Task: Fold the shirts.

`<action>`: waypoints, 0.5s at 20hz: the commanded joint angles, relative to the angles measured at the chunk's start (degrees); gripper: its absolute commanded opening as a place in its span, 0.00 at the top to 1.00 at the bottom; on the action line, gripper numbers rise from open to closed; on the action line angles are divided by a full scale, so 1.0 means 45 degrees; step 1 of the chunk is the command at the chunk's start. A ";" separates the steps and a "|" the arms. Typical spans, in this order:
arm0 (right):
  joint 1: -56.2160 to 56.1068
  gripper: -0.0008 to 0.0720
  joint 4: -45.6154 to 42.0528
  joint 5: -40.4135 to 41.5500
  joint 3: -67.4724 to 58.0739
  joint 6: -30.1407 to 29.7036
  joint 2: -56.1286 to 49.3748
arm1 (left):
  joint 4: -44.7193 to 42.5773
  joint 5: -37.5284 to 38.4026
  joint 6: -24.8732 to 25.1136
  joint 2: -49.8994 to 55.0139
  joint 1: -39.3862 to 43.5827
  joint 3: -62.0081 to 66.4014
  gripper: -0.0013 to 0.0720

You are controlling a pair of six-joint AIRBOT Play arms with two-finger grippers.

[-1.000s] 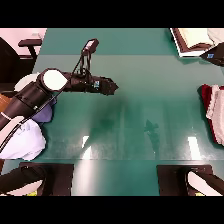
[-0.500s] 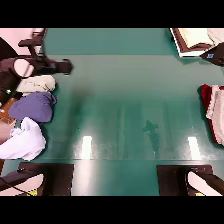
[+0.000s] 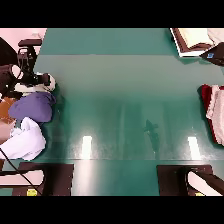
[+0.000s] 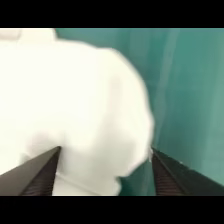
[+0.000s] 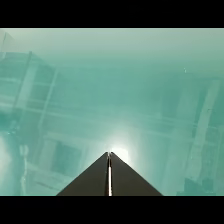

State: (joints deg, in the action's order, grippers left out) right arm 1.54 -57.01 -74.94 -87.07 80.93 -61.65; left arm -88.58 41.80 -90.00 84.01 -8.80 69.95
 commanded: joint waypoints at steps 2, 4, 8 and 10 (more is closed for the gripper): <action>-0.0010 0.96 0.0015 0.0092 0.0005 0.0010 0.0005 | -0.0151 0.0180 0.0010 0.0092 -0.0185 0.0185 0.96; -0.0010 0.96 0.0121 0.0549 -0.0010 0.0010 0.0019 | -0.0151 0.0209 0.0053 -0.0602 -0.0185 0.0831 0.95; -0.0010 0.96 0.0117 0.1268 -0.1132 0.0010 0.0010 | 0.0233 0.0699 0.0622 -0.3405 -0.0151 0.3347 0.95; -0.0010 0.96 0.0112 0.1433 -0.1914 0.0010 0.0010 | 0.0301 0.1753 0.1700 -0.4750 0.0359 0.4794 0.95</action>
State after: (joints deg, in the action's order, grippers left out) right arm 1.54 -56.53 -70.39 -91.94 80.95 -61.58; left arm -88.25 45.06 -87.29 70.22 -8.75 83.92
